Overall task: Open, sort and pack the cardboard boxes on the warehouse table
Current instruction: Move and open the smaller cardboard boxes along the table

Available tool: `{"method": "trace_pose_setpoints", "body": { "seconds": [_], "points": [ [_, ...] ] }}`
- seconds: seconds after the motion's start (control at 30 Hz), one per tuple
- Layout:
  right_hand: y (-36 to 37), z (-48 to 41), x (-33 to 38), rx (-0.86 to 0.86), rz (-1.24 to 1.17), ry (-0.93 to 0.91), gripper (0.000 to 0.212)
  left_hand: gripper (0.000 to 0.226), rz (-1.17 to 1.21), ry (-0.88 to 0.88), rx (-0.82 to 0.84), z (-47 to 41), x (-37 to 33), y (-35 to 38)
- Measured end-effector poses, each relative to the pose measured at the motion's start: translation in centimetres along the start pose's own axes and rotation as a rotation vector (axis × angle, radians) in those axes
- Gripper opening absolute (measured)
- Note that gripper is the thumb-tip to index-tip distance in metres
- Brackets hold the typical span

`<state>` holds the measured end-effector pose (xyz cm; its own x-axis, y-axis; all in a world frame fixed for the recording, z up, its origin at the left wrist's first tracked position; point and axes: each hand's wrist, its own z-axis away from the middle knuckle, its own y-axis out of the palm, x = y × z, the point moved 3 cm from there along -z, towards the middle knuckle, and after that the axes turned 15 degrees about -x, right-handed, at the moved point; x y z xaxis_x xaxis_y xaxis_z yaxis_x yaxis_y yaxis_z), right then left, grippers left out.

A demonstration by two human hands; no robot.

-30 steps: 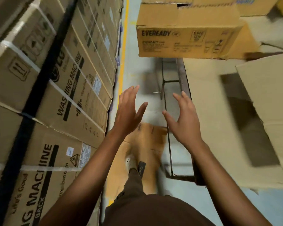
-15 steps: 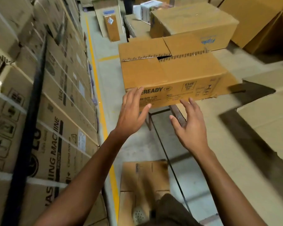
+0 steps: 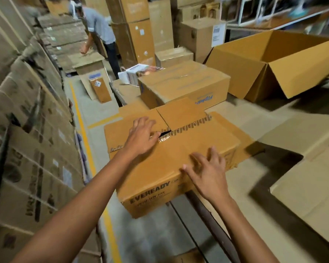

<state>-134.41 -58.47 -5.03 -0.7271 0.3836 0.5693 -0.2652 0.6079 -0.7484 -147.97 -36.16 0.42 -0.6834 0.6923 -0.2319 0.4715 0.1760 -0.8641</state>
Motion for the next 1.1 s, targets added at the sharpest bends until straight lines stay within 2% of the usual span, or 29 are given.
{"method": "trace_pose_setpoints", "body": {
  "seconds": [0.1, 0.27, 0.33, 0.43, 0.53, 0.67, 0.77, 0.83, 0.93, 1.1],
  "points": [
    [0.7, 0.0, -0.4, -0.006, 0.064, 0.057, 0.059, 0.055, -0.080, -0.032, 0.068, -3.6, 1.2, 2.0],
    [0.9, -1.6, -0.9, -0.056, 0.072, 0.165, 0.047, 0.055, -0.122, -0.318, 0.186, -7.3, 4.4, 4.8],
    [1.1, -2.2, -1.2, -0.029, 0.067, 0.220, 0.047, 0.054, -0.168, -0.266, 0.225, -8.2, 4.1, 5.8],
    [0.9, -2.9, -1.3, 0.016, 0.029, 0.337, 0.052, 0.058, -0.087, -0.180, 0.237, -10.0, 2.7, 7.1],
    [0.6, -3.2, -1.4, 0.035, -0.042, 0.481, 0.060, 0.062, -0.107, -0.097, 0.293, -11.6, 2.0, 8.9],
    [0.4, -2.7, -0.9, 0.007, -0.136, 0.599, 0.076, 0.074, -0.122, -0.092, 0.322, -14.2, 3.8, 9.9],
    [0.6, -2.6, -0.2, -0.017, -0.167, 0.686, 0.082, 0.079, -0.037, -0.112, 0.430, -16.2, 7.3, 10.3],
    [0.9, -2.7, 0.0, -0.079, -0.242, 0.769, 0.084, 0.066, 0.072, -0.070, 0.488, -16.6, 8.6, 10.0],
    [1.0, -3.1, -0.1, -0.141, -0.325, 0.876, 0.086, 0.049, 0.170, 0.024, 0.457, -16.9, 8.7, 9.1],
    [-1.5, -5.1, -0.2, -0.235, -0.349, 0.952, 0.091, 0.044, 0.264, 0.107, 0.469, -18.3, 6.5, 7.6]
  ]
}}
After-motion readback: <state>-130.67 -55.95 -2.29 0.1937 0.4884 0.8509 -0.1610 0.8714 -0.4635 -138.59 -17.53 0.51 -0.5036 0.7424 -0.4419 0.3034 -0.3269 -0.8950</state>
